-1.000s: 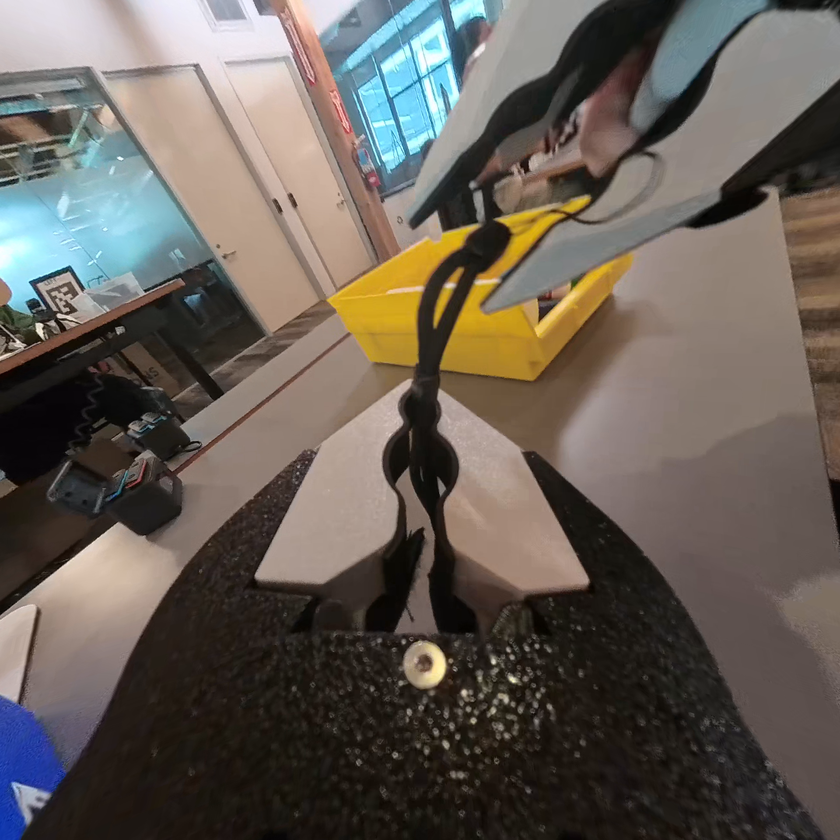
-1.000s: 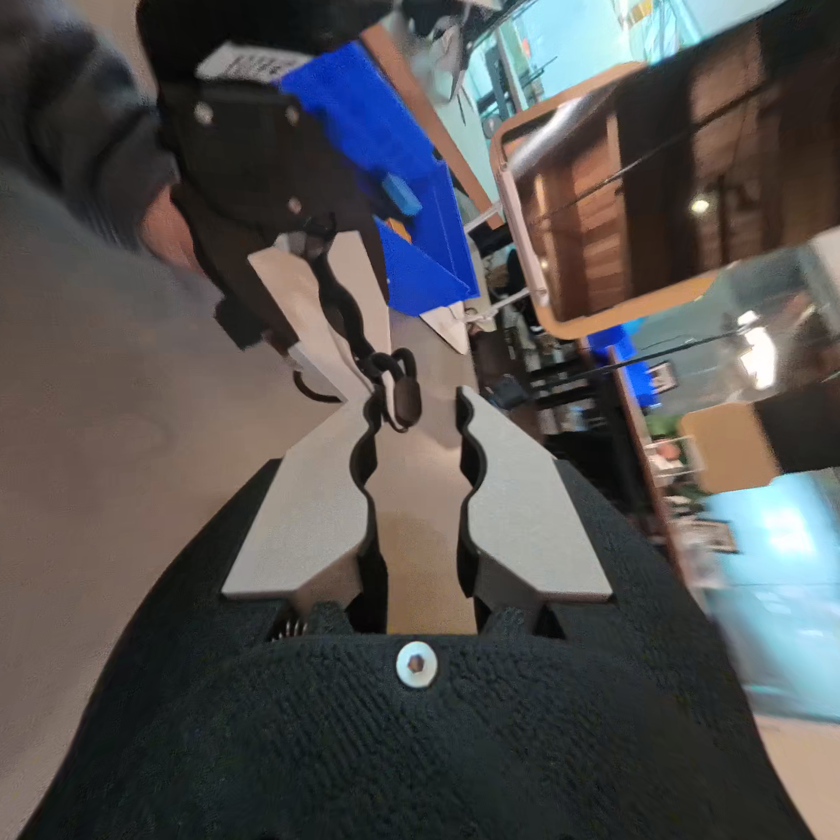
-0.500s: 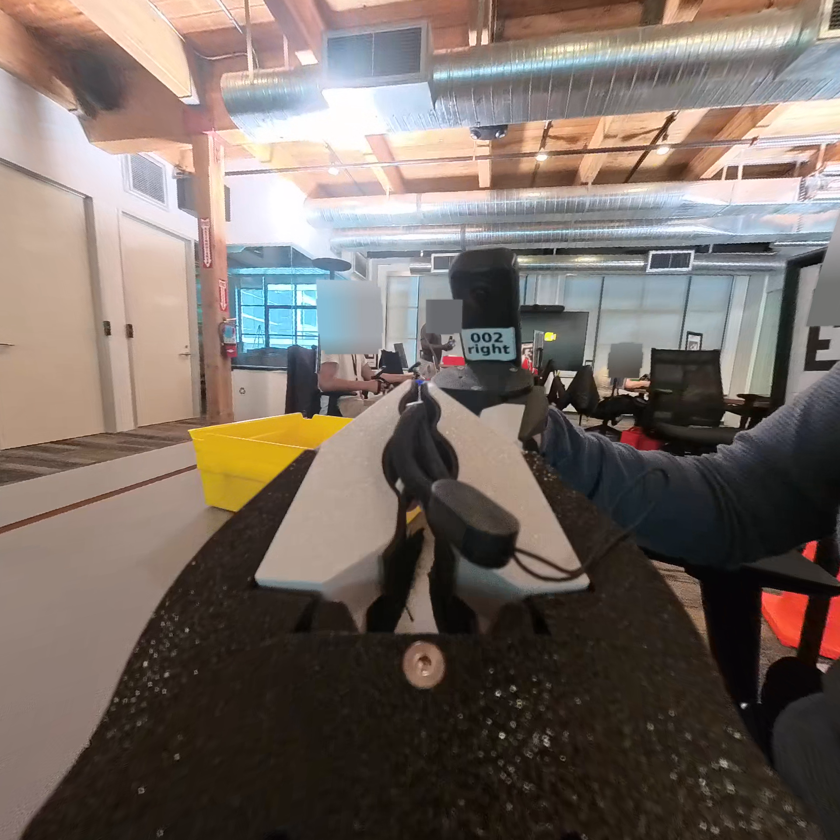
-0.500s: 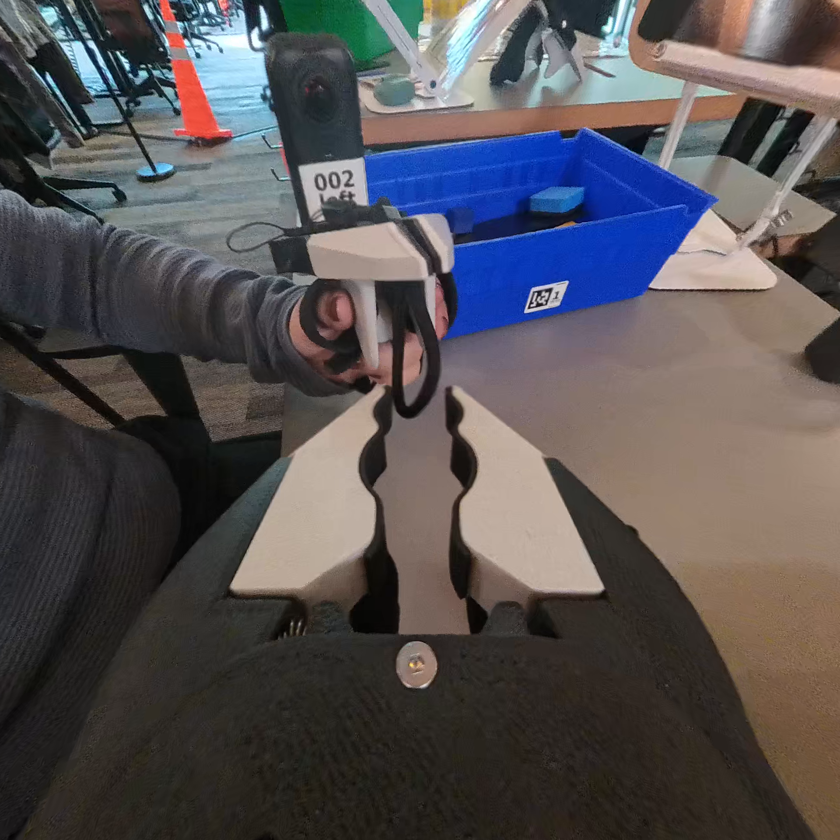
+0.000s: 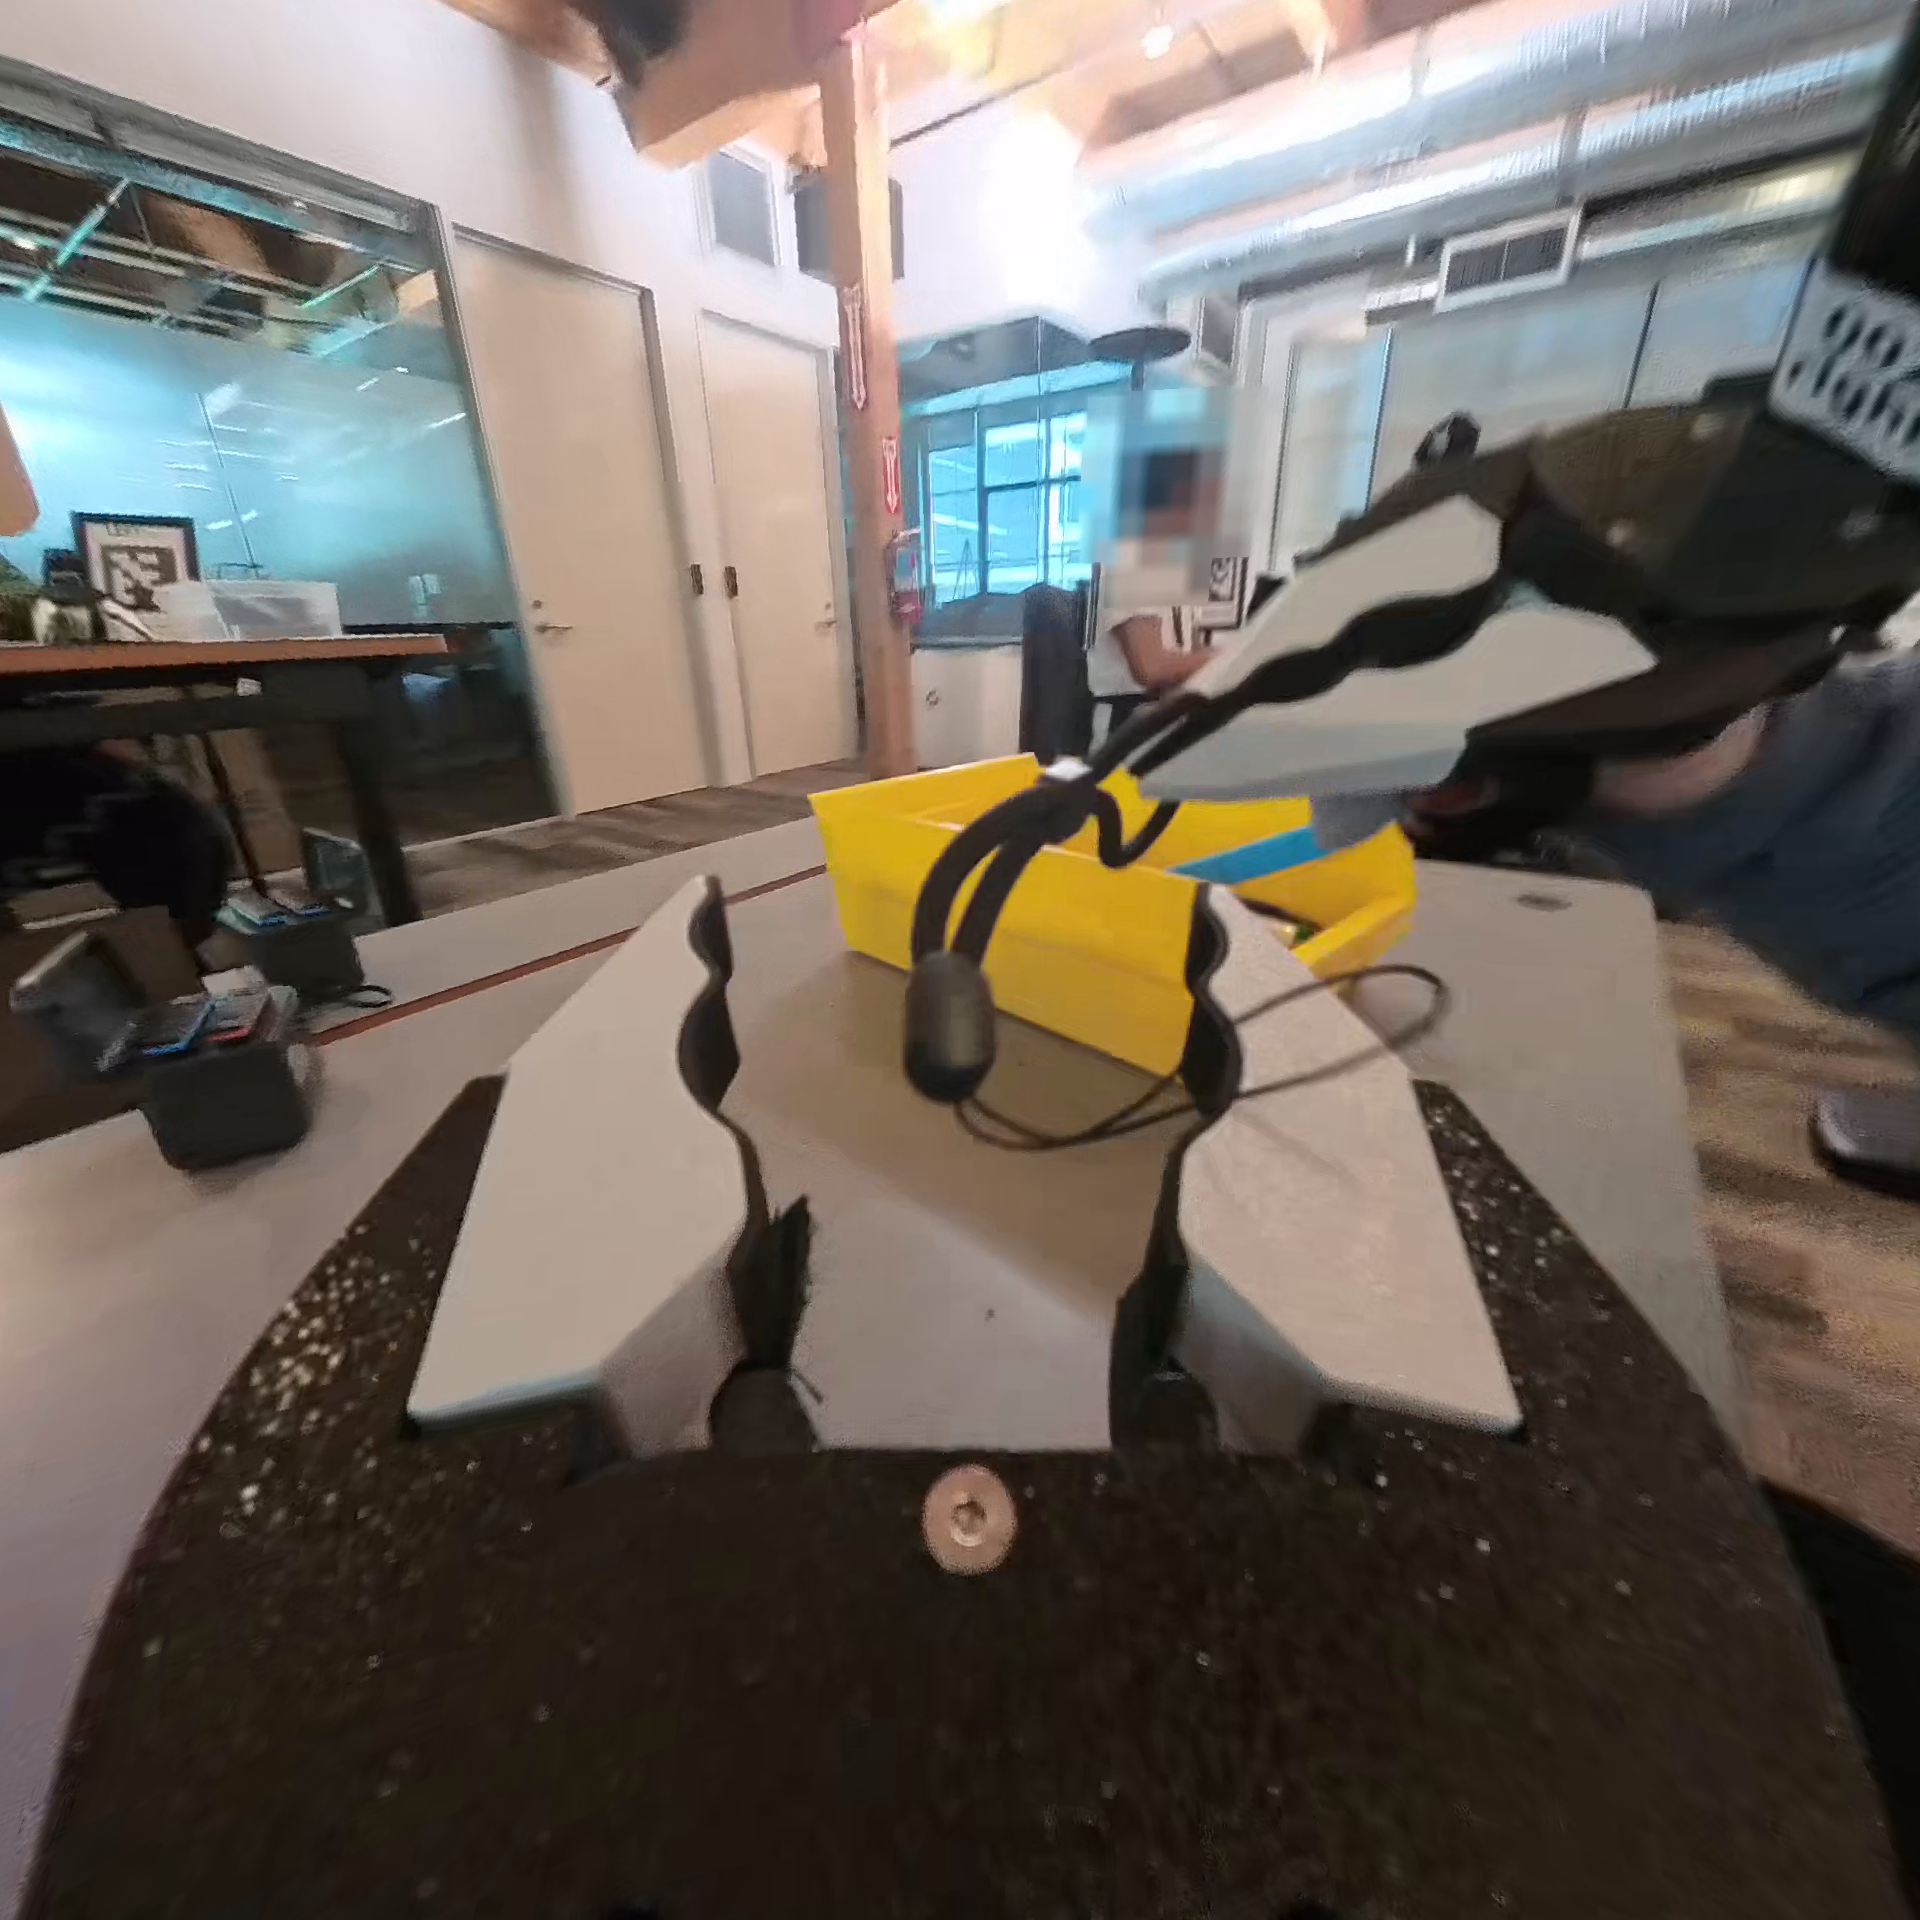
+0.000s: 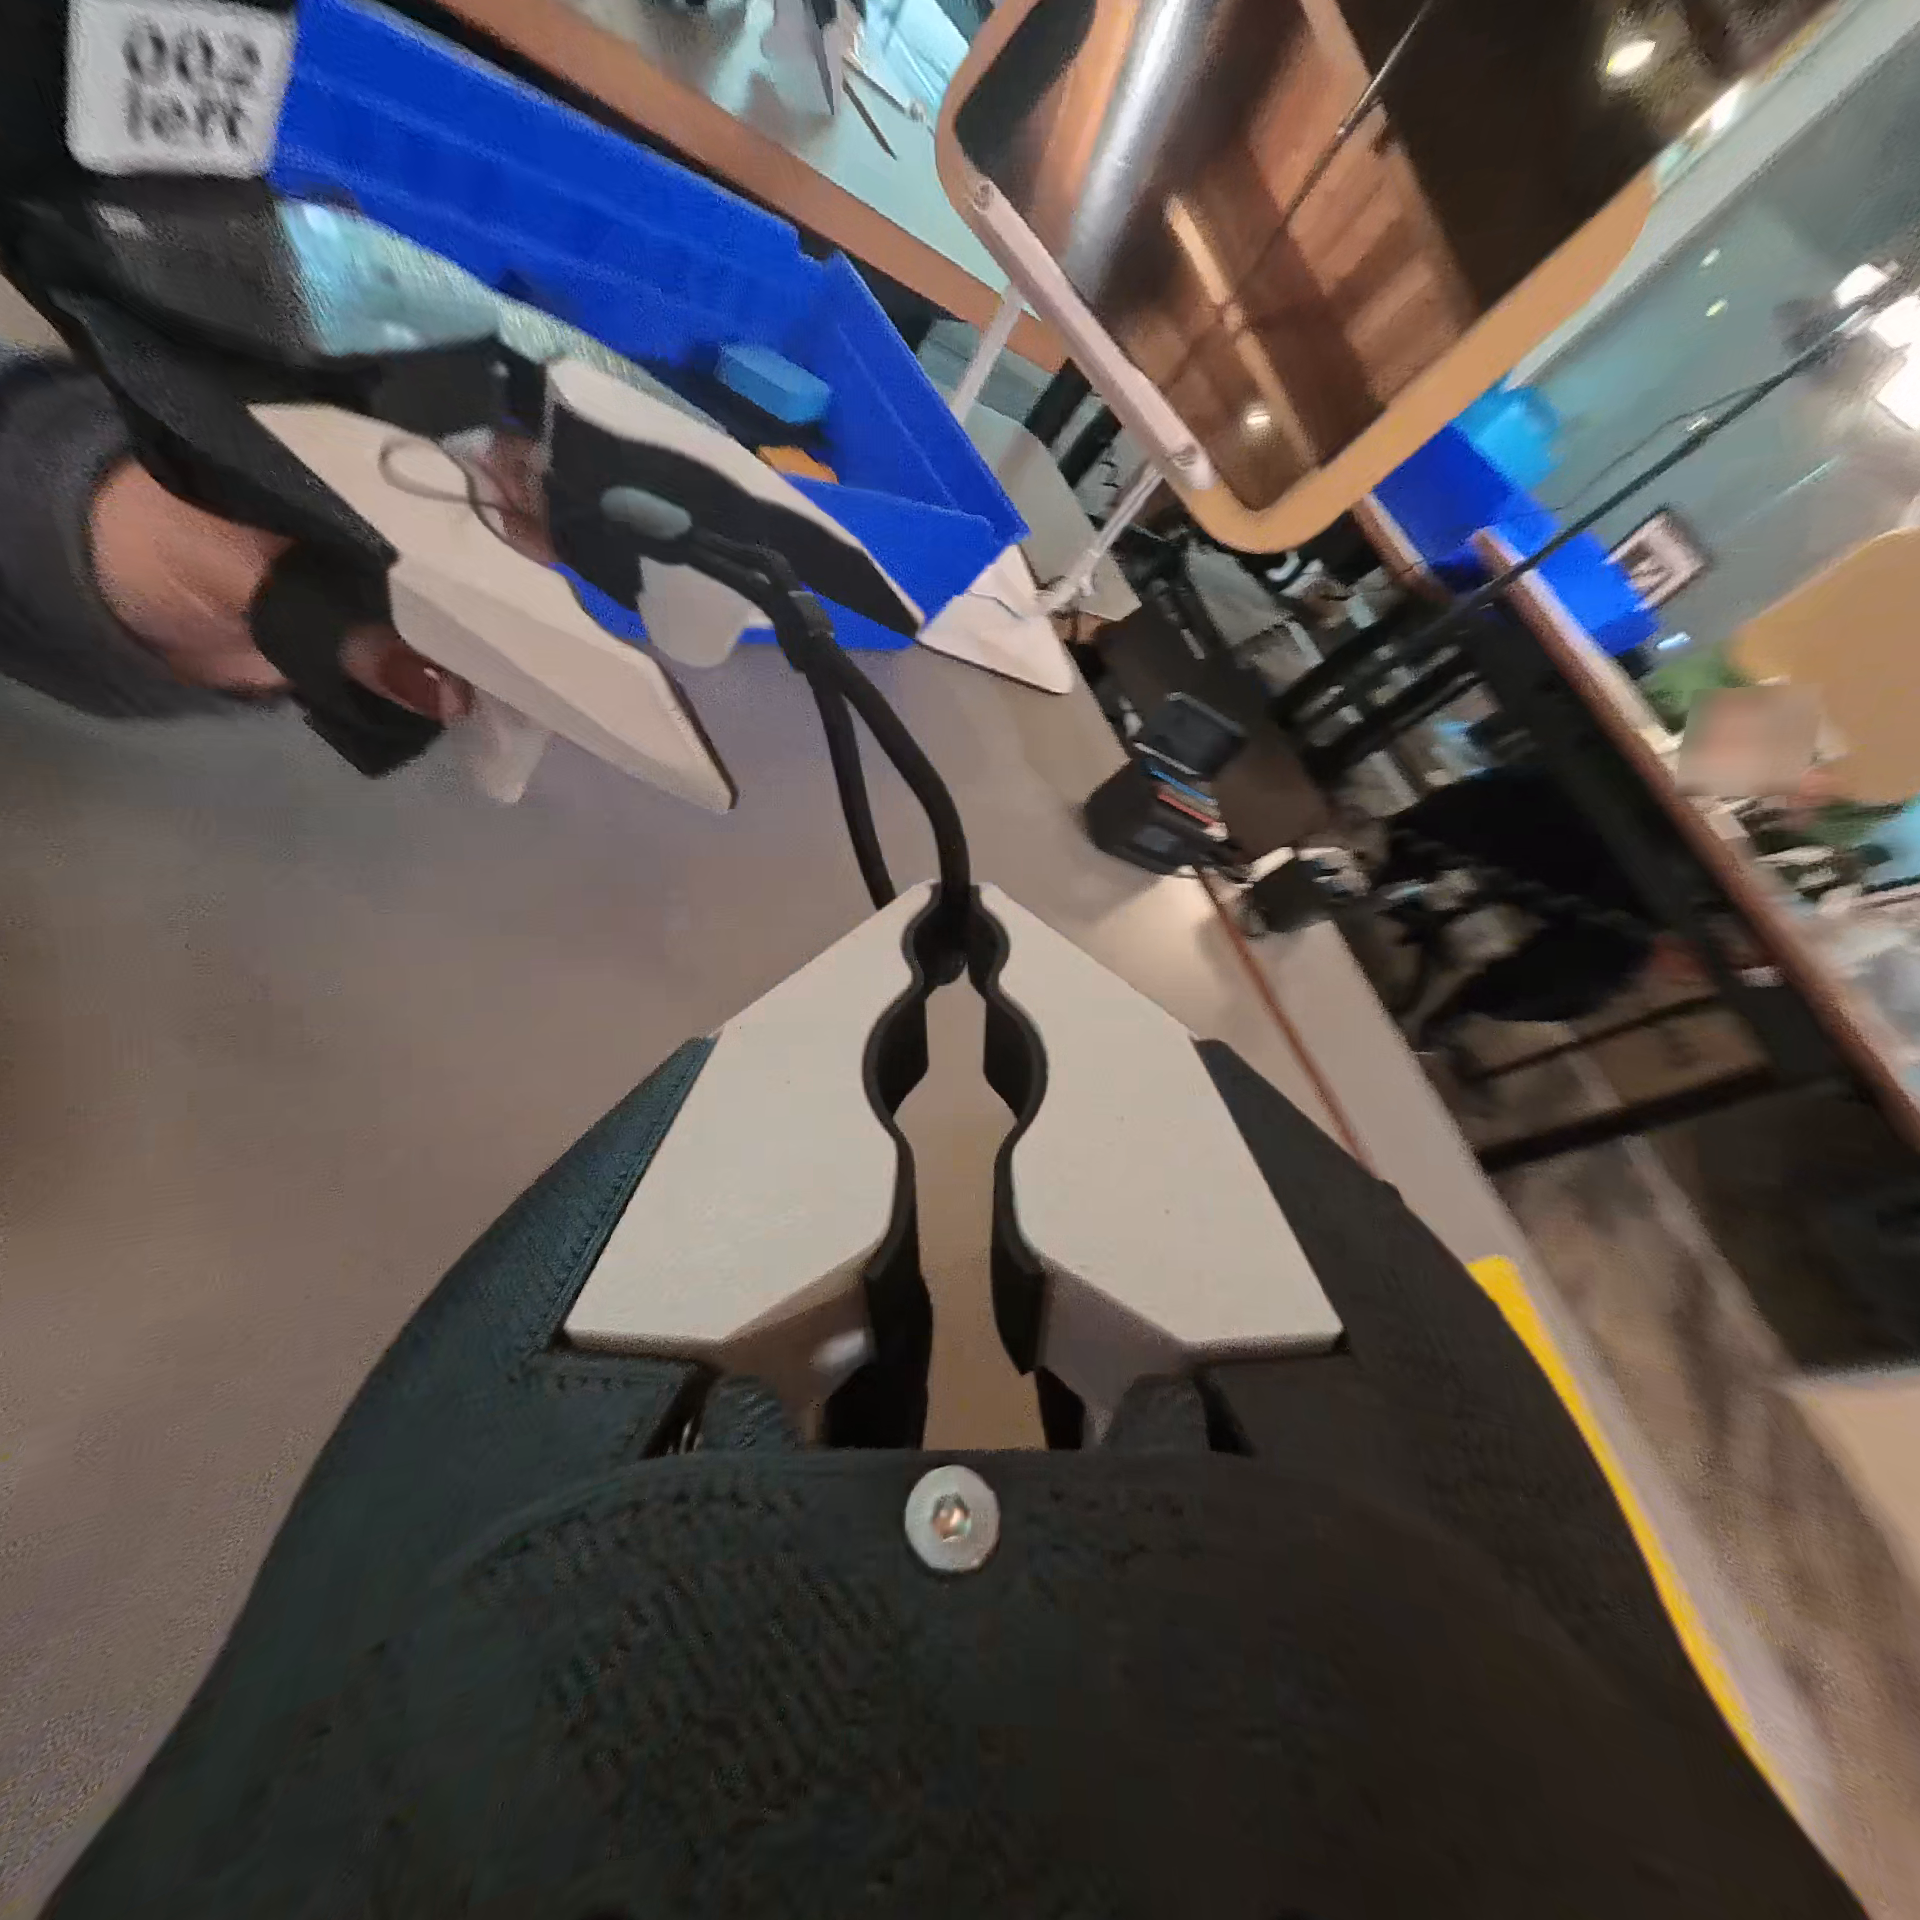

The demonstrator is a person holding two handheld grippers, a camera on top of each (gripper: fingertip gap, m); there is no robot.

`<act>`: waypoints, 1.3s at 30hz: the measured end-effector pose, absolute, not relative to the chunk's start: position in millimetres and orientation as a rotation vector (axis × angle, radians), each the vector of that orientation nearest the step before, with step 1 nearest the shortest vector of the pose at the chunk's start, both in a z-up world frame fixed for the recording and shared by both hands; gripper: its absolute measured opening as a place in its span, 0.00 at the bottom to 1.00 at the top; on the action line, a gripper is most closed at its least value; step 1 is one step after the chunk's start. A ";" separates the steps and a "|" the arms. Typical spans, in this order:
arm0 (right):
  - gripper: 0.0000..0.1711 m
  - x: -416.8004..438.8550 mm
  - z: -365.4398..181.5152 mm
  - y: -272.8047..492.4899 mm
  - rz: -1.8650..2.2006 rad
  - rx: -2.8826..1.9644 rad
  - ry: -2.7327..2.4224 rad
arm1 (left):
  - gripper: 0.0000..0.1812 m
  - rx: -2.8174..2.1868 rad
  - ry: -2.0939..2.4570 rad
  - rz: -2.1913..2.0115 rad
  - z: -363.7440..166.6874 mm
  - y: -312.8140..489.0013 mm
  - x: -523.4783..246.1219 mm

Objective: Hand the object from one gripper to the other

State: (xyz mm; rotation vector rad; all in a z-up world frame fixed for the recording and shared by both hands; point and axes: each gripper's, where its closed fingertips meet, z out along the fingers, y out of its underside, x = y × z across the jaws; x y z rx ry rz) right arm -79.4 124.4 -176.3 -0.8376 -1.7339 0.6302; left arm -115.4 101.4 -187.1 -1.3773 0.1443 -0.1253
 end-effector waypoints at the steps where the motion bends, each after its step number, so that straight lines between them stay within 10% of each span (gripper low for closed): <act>1: 0.00 -78.8 -175.3 125.0 0.561 -0.791 -1.741 | 0.45 -1.387 0.177 -0.110 -189.3 102.0 -110.9; 11: 0.00 -85.0 -189.1 109.0 0.150 -0.537 -1.814 | 0.36 -1.545 0.330 0.102 -220.9 111.9 -90.3; 14: 0.00 -89.6 -190.4 85.7 0.283 -0.523 -1.831 | 0.07 -1.569 0.395 0.082 -229.2 112.1 -80.5; 17: 0.00 -92.2 -196.2 79.8 0.275 -0.512 -1.846 | 0.00 -1.600 0.421 0.112 -237.1 114.1 -81.3; 30: 0.30 -94.4 -198.0 70.7 0.836 -0.833 -1.839 | 0.00 -1.193 0.247 -0.200 -161.4 77.3 -93.3; 39: 0.09 -90.9 -211.6 49.1 1.023 -0.845 -1.930 | 0.00 -1.048 0.266 -0.550 -141.0 59.1 -74.0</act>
